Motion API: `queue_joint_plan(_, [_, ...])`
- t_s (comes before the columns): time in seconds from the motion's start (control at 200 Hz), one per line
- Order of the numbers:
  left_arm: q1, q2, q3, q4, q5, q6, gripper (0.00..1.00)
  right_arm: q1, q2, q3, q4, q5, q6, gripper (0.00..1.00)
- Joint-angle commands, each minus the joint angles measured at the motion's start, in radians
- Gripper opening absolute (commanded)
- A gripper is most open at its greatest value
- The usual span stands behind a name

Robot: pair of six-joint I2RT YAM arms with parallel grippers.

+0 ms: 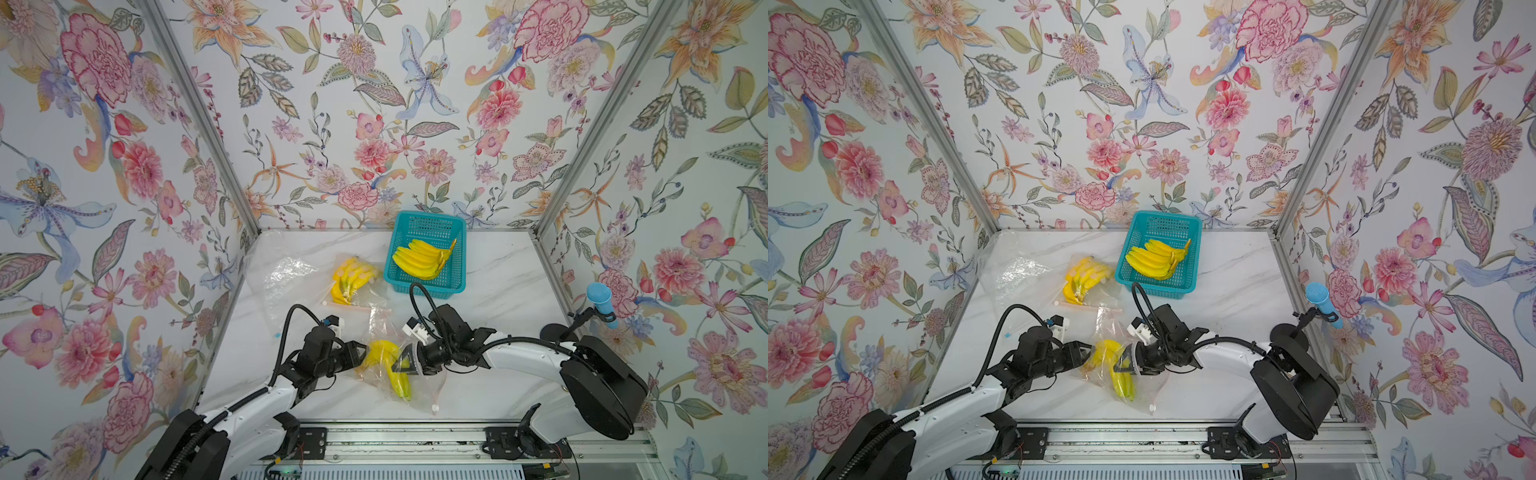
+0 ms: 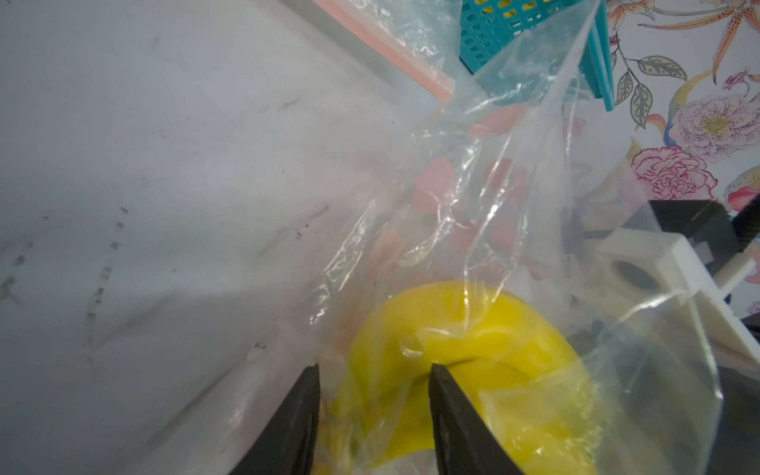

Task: Open the zip-top bag and take out the banana
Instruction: Pick up the banana from the zipper food storage bag.

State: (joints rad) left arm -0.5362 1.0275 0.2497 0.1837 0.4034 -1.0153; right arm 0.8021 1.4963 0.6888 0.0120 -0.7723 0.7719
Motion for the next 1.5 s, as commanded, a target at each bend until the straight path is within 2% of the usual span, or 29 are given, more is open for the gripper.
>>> queue_joint_plan(0.0, [-0.015,0.012,0.041,-0.013,-0.005,0.007,0.47,-0.013,-0.016,0.005,0.014,0.086,0.002,0.63])
queue_joint_plan(0.165, [-0.015,0.030,0.057,-0.032,0.000,0.032,0.47,-0.039,-0.056,-0.044,0.097,0.094,0.042,0.46])
queue_joint_plan(0.525, [-0.014,0.049,0.071,-0.021,0.001,0.034,0.47,-0.053,-0.073,-0.066,0.112,0.092,0.046,0.38])
queue_joint_plan(0.796, [0.008,-0.007,0.102,-0.080,-0.027,0.111,0.63,-0.106,-0.138,-0.094,0.056,0.077,0.017,0.25])
queue_joint_plan(0.916, [0.016,-0.044,0.088,-0.015,-0.019,0.131,0.74,-0.129,-0.173,-0.121,0.044,0.064,0.012,0.24])
queue_joint_plan(0.971, [0.022,-0.047,0.078,0.025,-0.010,0.132,0.76,-0.138,-0.189,-0.133,0.042,0.058,0.012,0.24])
queue_joint_plan(1.181, [0.033,0.038,0.037,0.211,0.084,0.130,0.78,-0.146,-0.228,-0.169,0.063,0.011,0.010,0.24])
queue_joint_plan(1.221, [0.034,0.062,0.038,0.222,0.095,0.136,0.79,-0.178,-0.230,-0.172,0.065,0.002,0.010,0.24])
queue_joint_plan(1.491, [0.047,0.186,0.085,0.276,0.111,0.171,0.80,-0.179,-0.211,-0.179,0.082,-0.069,-0.005,0.24])
